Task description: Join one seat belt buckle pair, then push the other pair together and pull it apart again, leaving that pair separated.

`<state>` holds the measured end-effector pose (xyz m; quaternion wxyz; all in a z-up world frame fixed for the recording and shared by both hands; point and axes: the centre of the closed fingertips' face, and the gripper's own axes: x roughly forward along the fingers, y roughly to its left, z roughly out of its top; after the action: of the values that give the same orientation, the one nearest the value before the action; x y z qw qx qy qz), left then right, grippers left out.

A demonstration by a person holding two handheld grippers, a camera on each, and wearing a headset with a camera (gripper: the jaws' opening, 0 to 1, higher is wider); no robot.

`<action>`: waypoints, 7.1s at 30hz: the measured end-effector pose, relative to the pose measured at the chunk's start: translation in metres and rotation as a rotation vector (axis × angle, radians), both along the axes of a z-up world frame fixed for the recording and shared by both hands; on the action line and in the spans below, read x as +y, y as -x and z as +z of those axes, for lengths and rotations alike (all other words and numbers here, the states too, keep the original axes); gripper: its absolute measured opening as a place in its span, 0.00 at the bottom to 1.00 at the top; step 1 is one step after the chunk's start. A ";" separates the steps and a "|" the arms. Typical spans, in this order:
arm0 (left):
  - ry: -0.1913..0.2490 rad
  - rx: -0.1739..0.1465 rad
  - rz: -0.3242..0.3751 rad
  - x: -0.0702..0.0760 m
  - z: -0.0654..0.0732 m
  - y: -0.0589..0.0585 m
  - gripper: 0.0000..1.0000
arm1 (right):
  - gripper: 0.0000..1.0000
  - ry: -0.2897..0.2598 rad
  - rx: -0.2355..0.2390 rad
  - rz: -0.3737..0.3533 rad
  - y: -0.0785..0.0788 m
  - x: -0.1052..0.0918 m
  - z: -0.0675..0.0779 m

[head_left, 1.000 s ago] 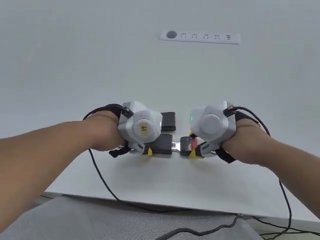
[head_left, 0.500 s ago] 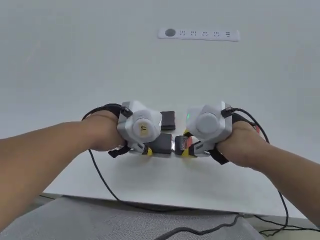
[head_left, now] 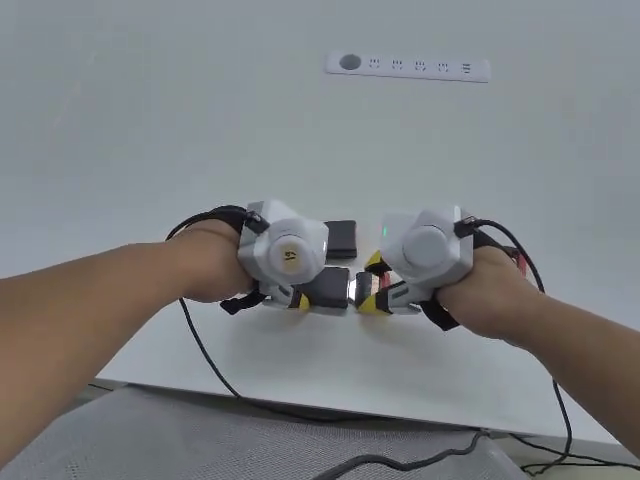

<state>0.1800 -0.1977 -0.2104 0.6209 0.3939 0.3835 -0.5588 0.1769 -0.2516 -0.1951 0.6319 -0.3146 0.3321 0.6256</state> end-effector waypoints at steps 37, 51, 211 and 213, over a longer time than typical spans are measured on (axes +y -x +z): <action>0.011 0.013 0.031 0.003 0.005 0.004 0.30 | 0.27 0.017 -0.022 0.043 -0.001 -0.007 -0.004; 0.024 0.012 0.053 0.004 0.005 0.006 0.32 | 0.30 0.022 -0.005 0.044 0.005 -0.009 -0.004; -0.006 -0.006 -0.032 -0.012 0.000 -0.069 0.34 | 0.30 0.092 -0.067 -0.015 -0.066 -0.034 -0.007; 0.005 -0.007 -0.029 -0.011 0.001 -0.068 0.34 | 0.30 0.094 -0.065 -0.013 -0.067 -0.036 -0.009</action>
<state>0.2485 -0.2086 -0.2094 0.6150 0.3997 0.3742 -0.5675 0.2435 -0.2874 -0.2040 0.6310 -0.3618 0.3427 0.5945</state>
